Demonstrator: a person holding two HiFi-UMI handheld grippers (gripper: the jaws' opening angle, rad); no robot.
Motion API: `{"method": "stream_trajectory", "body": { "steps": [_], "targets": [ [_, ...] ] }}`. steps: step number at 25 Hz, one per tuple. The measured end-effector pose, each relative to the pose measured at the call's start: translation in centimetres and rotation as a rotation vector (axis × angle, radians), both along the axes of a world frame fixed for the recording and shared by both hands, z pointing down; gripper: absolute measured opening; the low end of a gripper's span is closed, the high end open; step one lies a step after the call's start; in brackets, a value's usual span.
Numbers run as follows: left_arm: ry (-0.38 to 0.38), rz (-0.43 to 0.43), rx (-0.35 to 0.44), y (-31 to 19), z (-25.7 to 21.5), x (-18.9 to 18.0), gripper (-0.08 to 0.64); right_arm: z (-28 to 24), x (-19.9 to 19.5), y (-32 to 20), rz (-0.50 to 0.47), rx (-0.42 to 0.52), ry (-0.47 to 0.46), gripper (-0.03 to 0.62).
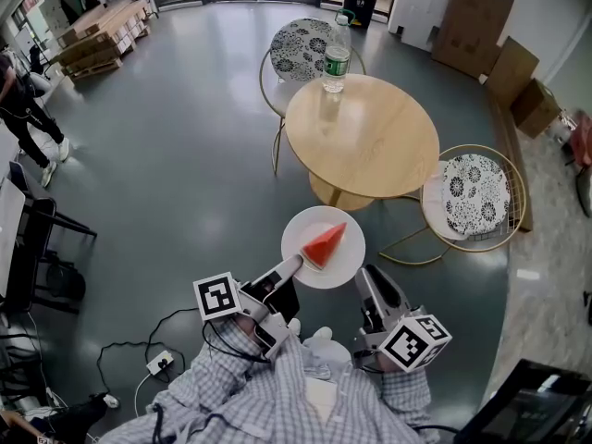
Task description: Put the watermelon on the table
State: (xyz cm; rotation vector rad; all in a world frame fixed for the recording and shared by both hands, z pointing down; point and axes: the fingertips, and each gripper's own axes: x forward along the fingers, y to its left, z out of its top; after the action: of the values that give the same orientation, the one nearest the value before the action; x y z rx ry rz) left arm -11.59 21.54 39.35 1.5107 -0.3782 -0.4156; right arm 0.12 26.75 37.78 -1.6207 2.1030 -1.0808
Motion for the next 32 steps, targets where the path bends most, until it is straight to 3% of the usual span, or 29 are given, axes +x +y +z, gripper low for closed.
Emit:
{"method": "stream_trajectory", "body": {
  "steps": [12, 32],
  "targets": [
    [0.016, 0.033, 0.003, -0.1, 0.2, -1.9, 0.04, 0.7, -3.3, 0.0, -0.03, 0.001, 0.081, 0.069],
    [0.012, 0.01, 0.003, -2.6, 0.4, -1.5, 0.04, 1.0, -2.6, -2.9, -0.04, 0.012, 0.051, 0.069]
  ]
}}
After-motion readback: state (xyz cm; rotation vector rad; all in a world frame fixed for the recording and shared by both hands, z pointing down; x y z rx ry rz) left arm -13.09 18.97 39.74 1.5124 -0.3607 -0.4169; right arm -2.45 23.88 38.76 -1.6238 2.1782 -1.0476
